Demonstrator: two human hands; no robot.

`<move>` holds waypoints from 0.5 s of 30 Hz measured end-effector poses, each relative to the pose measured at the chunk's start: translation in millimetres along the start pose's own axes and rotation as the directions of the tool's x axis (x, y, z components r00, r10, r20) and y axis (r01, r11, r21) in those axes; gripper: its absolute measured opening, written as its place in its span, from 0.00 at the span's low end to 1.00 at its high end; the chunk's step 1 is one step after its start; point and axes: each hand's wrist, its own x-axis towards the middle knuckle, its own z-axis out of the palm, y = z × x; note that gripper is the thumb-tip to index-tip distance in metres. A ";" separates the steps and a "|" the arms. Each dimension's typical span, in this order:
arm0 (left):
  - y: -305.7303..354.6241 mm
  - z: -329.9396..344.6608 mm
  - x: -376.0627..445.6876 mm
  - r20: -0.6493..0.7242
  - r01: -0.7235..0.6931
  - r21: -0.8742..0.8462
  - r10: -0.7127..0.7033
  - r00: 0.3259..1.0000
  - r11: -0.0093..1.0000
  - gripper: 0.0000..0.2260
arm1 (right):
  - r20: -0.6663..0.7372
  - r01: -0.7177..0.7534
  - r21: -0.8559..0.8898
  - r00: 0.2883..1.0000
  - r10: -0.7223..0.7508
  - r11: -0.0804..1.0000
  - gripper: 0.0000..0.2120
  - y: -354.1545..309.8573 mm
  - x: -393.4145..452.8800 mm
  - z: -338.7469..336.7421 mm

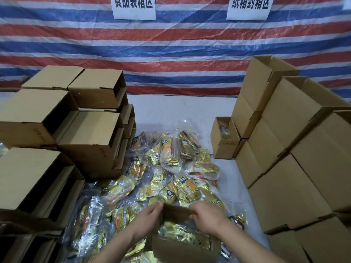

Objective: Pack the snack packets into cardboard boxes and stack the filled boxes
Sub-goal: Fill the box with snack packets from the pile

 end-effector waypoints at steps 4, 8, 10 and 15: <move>53.2 6.9 10.0 -0.044 -0.093 -0.138 0.087 0.995 0.986 0.35 | -0.177 -0.084 0.111 0.979 0.103 0.990 0.04 37.1 -13.0 -43.6; 102.2 39.4 21.2 -0.142 -0.211 0.019 0.211 0.967 0.977 0.36 | -0.378 -0.239 0.321 0.855 0.355 0.917 0.04 84.7 -17.0 -77.2; 118.3 64.3 30.2 -0.092 -0.217 0.130 0.230 0.969 0.967 0.34 | -0.431 -0.297 0.409 0.770 0.470 0.863 0.05 103.6 -15.5 -82.6; 153.0 129.0 61.7 0.156 -0.070 0.114 0.051 0.986 0.991 0.38 | -0.406 -0.420 0.508 0.654 0.639 0.752 0.09 132.2 -7.1 -80.9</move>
